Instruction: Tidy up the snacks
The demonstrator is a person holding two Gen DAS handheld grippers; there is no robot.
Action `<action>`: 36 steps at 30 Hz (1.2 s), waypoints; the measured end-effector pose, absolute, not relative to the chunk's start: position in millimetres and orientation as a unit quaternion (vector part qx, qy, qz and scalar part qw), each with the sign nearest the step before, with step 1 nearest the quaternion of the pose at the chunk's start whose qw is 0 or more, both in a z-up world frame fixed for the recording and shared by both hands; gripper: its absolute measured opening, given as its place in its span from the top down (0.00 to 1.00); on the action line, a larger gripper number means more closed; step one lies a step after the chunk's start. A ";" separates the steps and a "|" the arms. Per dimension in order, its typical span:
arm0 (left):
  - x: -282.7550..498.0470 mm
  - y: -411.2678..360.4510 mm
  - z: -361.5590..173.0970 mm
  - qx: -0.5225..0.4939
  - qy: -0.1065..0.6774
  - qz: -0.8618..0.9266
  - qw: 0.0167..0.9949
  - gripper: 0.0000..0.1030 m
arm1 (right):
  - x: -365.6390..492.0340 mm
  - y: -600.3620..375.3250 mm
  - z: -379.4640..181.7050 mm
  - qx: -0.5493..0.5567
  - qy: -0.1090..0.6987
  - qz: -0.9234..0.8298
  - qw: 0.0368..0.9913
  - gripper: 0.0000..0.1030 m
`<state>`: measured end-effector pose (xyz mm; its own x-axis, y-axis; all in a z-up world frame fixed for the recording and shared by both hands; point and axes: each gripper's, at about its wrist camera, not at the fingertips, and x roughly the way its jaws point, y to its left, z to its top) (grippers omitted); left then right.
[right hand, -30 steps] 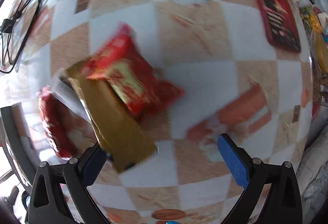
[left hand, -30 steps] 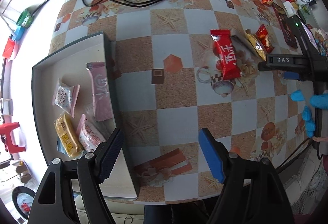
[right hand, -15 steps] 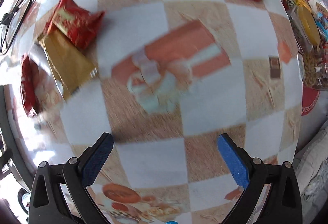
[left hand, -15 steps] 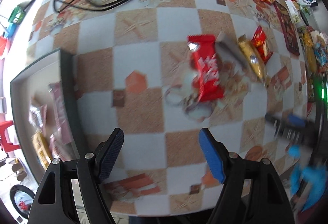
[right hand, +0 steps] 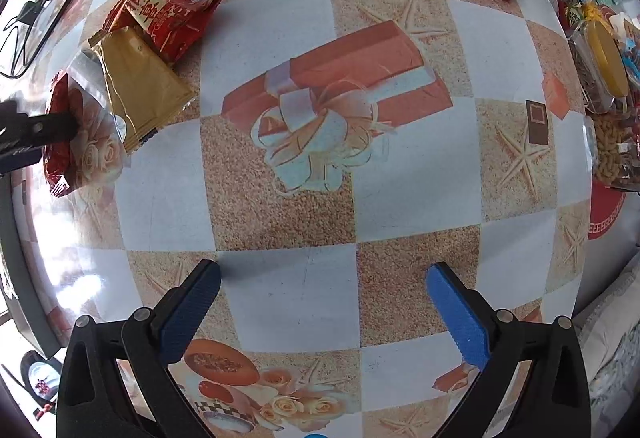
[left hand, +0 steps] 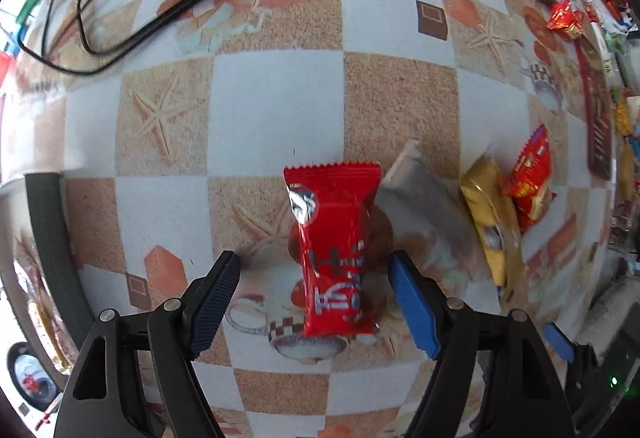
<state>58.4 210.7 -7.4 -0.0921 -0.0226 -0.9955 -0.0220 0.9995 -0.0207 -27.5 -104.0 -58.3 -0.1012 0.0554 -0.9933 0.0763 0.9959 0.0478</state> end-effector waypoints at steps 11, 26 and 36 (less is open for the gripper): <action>43.9 199.5 8.3 0.014 0.731 -0.008 0.682 0.73 | -32.3 -103.0 -50.5 0.038 0.736 -0.002 0.676 0.00; -27.5 244.0 10.9 0.030 0.733 0.021 0.679 0.32 | -8.0 -96.7 -41.1 0.069 0.744 0.022 0.664 0.00; -33.9 261.0 -0.5 0.021 0.737 0.023 0.675 0.24 | 52.5 -39.3 -29.6 0.068 0.725 0.084 0.681 0.16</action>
